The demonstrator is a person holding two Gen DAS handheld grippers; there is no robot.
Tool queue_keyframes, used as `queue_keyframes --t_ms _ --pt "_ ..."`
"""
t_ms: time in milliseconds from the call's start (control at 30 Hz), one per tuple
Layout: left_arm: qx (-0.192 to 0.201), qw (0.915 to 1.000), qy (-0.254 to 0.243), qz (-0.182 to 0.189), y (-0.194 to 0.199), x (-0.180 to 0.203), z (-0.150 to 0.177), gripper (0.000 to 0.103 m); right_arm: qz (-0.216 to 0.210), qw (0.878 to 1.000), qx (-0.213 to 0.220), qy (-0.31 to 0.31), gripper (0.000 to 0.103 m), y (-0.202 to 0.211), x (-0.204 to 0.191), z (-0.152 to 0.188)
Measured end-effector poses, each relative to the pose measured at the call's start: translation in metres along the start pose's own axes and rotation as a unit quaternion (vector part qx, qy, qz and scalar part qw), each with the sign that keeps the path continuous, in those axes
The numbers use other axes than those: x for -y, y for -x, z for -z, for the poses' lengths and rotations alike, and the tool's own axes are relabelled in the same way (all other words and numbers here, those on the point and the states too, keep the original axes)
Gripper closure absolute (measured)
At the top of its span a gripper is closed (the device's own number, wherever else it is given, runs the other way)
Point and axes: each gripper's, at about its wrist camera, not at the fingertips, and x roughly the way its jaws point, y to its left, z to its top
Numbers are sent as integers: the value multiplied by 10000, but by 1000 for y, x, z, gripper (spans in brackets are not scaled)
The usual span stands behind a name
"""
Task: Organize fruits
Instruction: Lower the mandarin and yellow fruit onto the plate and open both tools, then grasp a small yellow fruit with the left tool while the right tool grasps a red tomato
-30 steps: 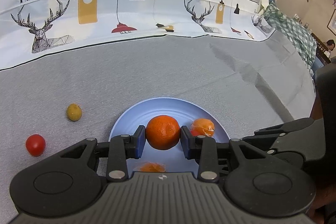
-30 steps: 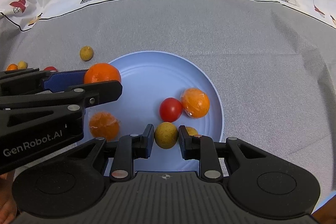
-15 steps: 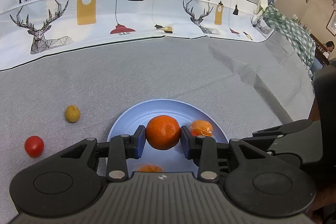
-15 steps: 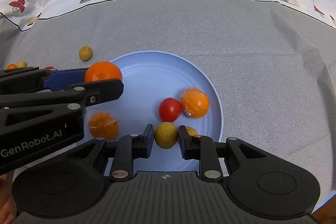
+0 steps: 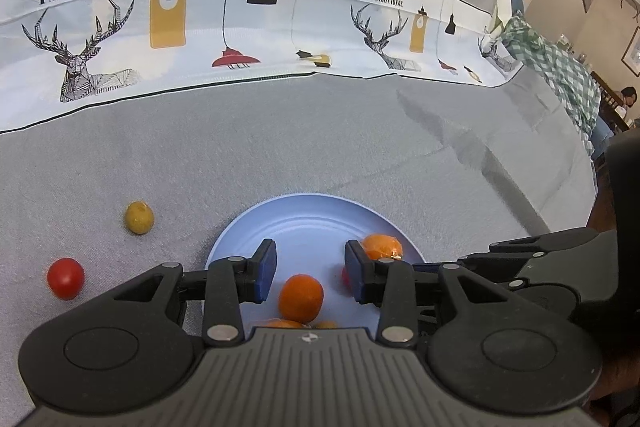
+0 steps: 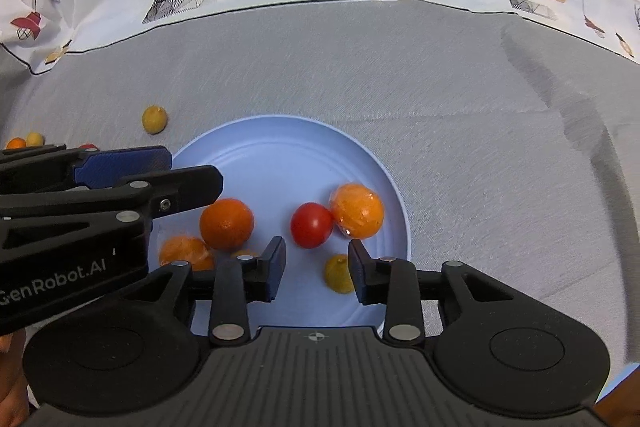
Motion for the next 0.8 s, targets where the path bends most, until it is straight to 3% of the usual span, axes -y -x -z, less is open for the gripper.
queue_keyframes --t_ms 300,367,433,567,633,667,800 --pt "151 9996 222 -69 12 -13 -2 62 46 9991 368 -194 67 9 0 -7" --pt "309 9991 237 -186 20 -17 -1 66 10 9986 458 -277 67 11 0 -8" --pt "475 9982 283 -239 30 -21 -2 80 10 9981 530 -325 67 13 -2 -9" --pt "626 9969 302 -376 48 -35 -3 90 -48 9969 649 -450 67 15 -4 -10" --pt "519 9972 210 -490 51 -40 -5 93 -129 9955 738 -586 72 17 -5 -10" --pt "462 9972 128 -575 53 -43 -6 93 -177 9948 769 -639 80 17 -5 -11" --pt "562 9950 -201 -806 80 -54 -17 94 -401 9916 949 -781 85 22 -13 -13"
